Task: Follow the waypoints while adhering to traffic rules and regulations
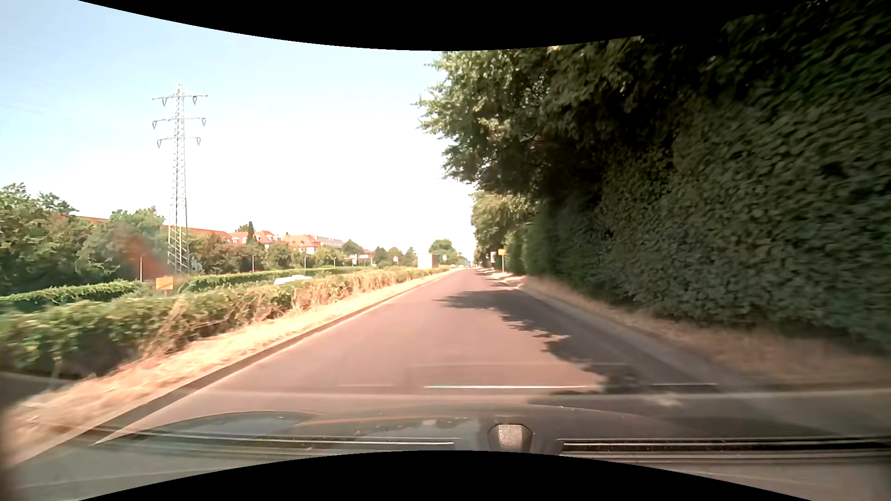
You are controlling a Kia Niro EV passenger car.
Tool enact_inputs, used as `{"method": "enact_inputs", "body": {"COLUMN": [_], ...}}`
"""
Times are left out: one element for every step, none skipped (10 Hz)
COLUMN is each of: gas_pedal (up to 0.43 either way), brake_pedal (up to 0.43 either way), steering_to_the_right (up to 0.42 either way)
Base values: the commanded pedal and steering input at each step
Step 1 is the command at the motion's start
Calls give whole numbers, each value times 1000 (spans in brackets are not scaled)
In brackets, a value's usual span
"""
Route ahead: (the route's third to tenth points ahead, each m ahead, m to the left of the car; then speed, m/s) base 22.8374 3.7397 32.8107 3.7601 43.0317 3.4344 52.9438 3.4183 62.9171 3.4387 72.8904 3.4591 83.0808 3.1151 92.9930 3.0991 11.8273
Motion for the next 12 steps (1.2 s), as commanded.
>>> {"method": "enact_inputs", "body": {"gas_pedal": [110, 110, 110, 110, 110, 110, 110, 110, 110, 110, 110, 110], "brake_pedal": [0, 0, 0, 0, 0, 0, 0, 0, 0, 0, 0, 0], "steering_to_the_right": [-1, -1, -1, -1, -2, -1, -2, -3, -3, -3, -3, -3]}}
